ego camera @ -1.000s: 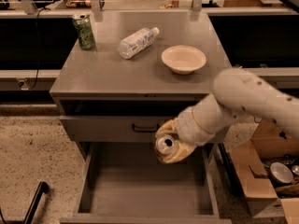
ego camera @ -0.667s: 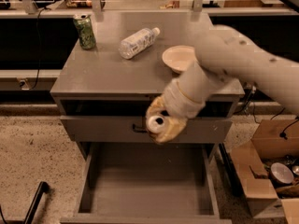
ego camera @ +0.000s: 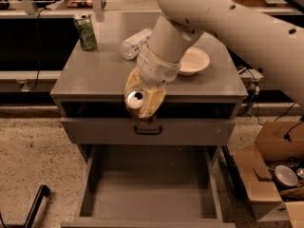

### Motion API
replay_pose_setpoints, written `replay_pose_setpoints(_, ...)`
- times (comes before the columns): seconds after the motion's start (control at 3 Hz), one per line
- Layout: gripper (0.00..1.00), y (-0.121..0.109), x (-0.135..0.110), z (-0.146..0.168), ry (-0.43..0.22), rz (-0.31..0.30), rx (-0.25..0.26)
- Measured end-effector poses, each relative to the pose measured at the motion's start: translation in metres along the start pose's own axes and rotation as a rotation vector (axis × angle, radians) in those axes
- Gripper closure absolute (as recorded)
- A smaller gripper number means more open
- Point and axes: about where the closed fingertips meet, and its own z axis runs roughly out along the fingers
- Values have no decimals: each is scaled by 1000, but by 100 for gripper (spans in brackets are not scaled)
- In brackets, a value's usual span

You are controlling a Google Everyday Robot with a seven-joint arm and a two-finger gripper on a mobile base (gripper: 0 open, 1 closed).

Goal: Pick orange can from middle drawer and place on counter

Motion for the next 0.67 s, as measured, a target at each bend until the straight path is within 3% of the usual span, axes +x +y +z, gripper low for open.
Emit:
replay_pose_setpoints(0.33,100,0,0,0,-1,-1,0)
replay_pose_setpoints(0.67,100,-9,-11,6,-24,-43,-14)
